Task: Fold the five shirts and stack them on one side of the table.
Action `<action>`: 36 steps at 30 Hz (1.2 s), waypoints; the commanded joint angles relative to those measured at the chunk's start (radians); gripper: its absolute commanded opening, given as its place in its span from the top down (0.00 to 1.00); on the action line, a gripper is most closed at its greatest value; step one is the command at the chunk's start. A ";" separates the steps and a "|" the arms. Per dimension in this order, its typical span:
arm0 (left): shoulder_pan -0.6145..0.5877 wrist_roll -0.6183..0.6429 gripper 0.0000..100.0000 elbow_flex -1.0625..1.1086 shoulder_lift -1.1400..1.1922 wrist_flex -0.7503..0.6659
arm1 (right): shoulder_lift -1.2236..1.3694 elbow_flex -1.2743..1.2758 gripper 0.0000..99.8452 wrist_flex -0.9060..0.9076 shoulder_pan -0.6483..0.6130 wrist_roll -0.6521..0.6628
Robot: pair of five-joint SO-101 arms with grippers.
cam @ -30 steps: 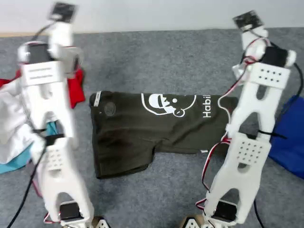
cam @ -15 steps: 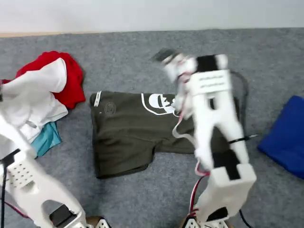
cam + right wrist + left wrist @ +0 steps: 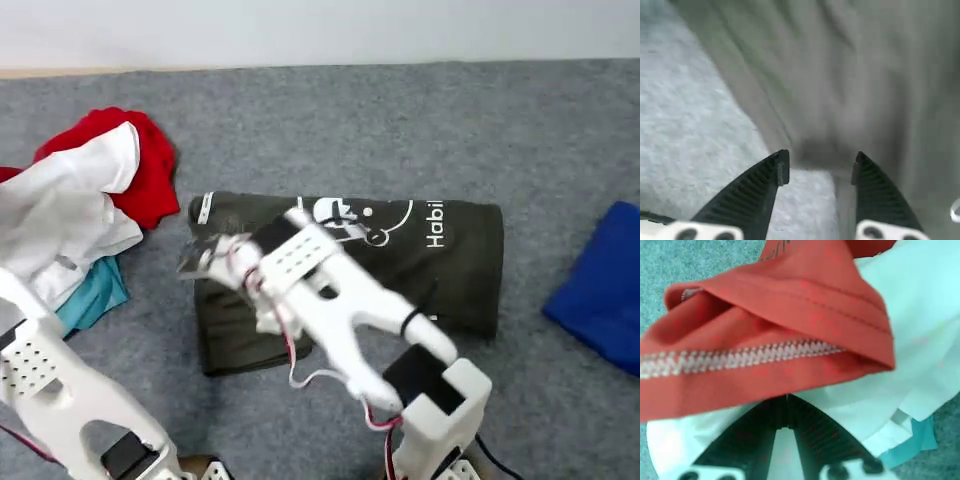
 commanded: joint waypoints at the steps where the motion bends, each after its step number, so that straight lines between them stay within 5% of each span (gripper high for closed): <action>1: -0.008 -0.009 0.99 -0.008 -0.017 0.018 | -0.053 0.002 0.77 -0.010 -0.090 -0.012; 29: -0.008 -0.006 0.99 -0.007 -0.018 0.021 | 0.240 -0.028 0.78 -0.105 -0.159 -0.005; 36: -0.008 -0.006 0.99 -0.007 -0.018 0.021 | 0.305 -0.092 0.97 -0.070 -0.142 0.063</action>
